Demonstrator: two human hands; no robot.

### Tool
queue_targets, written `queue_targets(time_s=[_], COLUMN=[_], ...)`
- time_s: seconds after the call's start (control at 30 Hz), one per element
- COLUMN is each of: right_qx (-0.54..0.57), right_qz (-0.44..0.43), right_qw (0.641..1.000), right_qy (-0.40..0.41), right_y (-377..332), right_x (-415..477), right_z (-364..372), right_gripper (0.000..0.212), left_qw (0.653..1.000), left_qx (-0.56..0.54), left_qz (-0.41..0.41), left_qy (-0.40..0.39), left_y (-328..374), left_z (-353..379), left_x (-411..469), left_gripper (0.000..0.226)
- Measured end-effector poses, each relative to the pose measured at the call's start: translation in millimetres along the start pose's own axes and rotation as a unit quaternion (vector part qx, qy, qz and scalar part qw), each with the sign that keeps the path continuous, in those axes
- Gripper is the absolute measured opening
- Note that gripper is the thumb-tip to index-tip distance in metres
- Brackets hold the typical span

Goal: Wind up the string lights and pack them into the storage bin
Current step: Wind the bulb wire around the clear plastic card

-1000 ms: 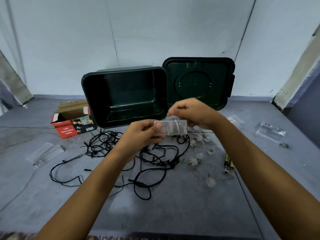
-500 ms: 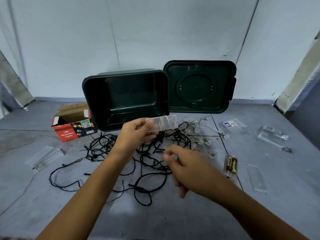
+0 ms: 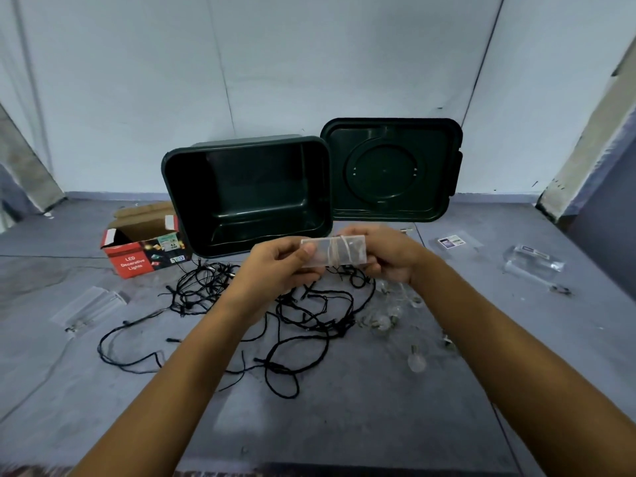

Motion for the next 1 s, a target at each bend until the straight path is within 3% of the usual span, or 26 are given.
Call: queue_targets(time_s=[0.07,0.13,0.27,0.37,0.5,0.6,0.63,0.67,0.73,0.8,0.9,0.93,1.0], right_qx=[0.07,0.072,-0.071,-0.22,-0.471,-0.553,-0.548,-0.514,-0.359,-0.186,0.008,0.046,0.086], right_qz=[0.016,-0.001,-0.04,-0.028,-0.097,-0.159,-0.164,-0.154,-0.101,-0.052,-0.007,0.004,0.014], right_qw=[0.997,0.996,0.991,0.973,0.875,0.816,0.819,0.843,0.928,0.98,0.998,0.997,0.996], right_qy=[0.013,0.044,0.102,0.07,0.049,0.052,0.05,0.038,-0.01,-0.037,-0.061,-0.059,-0.023], right_y=[22,36,46,34,-8,-48,-57,-62,-57,-38,3,15,33], right_x=[-8,-26,-74,-99,-90,-63,-52,-42,-24,-13,-10,-11,-20], right_z=[7,22,60,81,79,62,53,41,19,3,-1,2,13], right_gripper=[0.017,0.015,0.025,0.021,0.021,0.023,0.023,0.022,0.019,0.012,0.013,0.022,0.02], left_qw=[1.0,1.0,0.999,0.999,0.999,0.999,0.999,0.999,0.999,0.999,0.999,1.0,1.0], left_qx=[-0.008,-0.01,-0.007,0.003,0.039,0.051,0.047,0.044,0.036,0.018,-0.013,-0.013,-0.013], left_qz=[0.006,0.005,-0.009,-0.014,-0.012,-0.012,-0.012,-0.01,-0.004,0.0,0.001,0.005,0.007], left_qy=[0.012,0.021,0.037,0.042,0.031,0.004,-0.006,-0.016,-0.034,-0.045,-0.033,-0.024,-0.001], left_y=[-1,-3,-8,-10,-11,-8,-6,-5,-1,2,4,4,3], left_z=[-2,-4,-7,-7,-4,1,3,4,5,5,4,3,2], left_x=[0,1,4,7,6,1,-1,-3,-6,-8,-9,-8,-5], left_gripper=[0.019,0.018,0.016,0.017,0.021,0.019,0.017,0.017,0.018,0.019,0.017,0.017,0.018])
Point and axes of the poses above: each hand's wrist, its own x-axis towards the middle knuckle, its own z-axis out of the palm, y = z × x, the point moved 2 cm from there along x, towards the middle knuckle, and after that the axes turned 11 degrees about x, right-handed, at the moved point
